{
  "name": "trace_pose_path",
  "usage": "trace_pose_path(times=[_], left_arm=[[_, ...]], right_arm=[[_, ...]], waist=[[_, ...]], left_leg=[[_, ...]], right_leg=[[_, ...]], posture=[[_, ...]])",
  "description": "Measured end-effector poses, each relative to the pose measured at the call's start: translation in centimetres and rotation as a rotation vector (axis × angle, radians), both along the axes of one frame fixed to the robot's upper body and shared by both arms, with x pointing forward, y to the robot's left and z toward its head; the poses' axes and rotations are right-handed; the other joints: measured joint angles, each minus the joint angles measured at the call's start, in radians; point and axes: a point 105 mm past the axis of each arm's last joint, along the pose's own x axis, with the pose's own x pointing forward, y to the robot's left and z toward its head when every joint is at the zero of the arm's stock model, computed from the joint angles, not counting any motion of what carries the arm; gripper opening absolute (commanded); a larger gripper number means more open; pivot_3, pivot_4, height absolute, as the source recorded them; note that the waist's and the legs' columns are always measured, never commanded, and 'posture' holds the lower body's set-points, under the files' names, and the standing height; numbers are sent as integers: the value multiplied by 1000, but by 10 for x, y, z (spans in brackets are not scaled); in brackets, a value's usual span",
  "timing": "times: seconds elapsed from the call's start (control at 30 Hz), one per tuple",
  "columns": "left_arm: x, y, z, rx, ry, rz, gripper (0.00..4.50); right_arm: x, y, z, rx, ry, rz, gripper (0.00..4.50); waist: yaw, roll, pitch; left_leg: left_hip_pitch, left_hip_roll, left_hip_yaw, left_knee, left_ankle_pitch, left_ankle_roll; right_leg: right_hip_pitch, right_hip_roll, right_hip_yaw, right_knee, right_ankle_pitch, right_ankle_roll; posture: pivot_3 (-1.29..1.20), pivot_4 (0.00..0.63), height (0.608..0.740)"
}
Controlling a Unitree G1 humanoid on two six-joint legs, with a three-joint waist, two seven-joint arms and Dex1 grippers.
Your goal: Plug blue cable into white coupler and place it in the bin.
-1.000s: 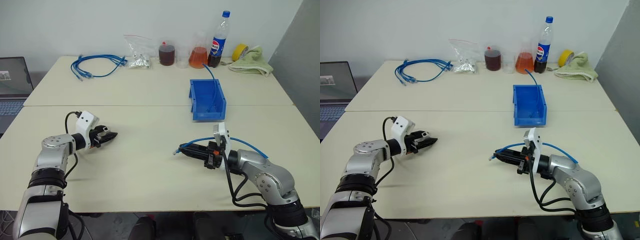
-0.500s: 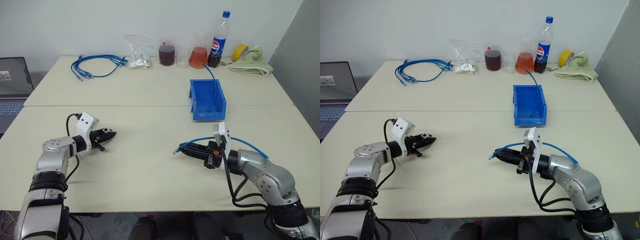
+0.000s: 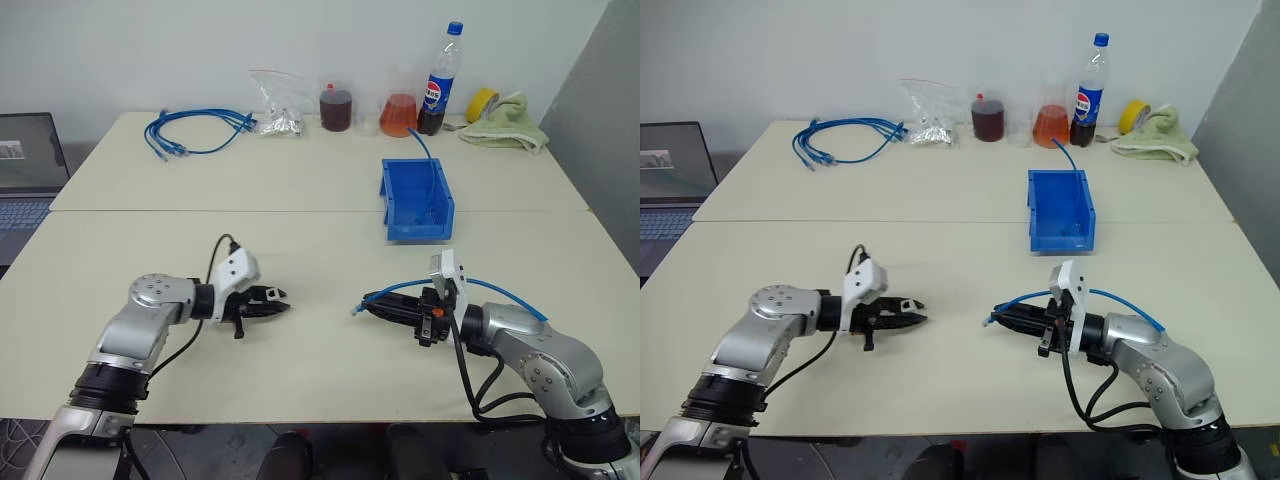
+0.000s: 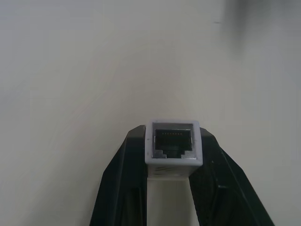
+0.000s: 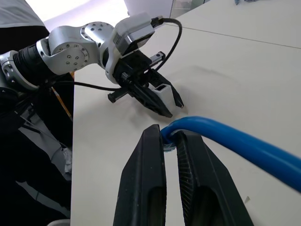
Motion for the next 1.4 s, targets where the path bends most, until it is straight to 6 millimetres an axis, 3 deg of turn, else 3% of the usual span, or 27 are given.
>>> trace_pose_path(times=[0.3,1.4], left_arm=[[-14,-30,-14,64,23,-163,828],[-16,-35,-16,95,6,-201,827]], right_arm=[[-9,-2,-6,-49,-20,5,72],[-10,7,-5,-104,-104,48,72]], waist=[[0,0,0],[1,0,0]], left_leg=[[0,1,0,0,0,0],[1,0,-1,1,0,0]], right_leg=[[1,1,0,0,0,0],[2,1,0,0,0,0]], posture=[[0,150,740],[0,150,740]])
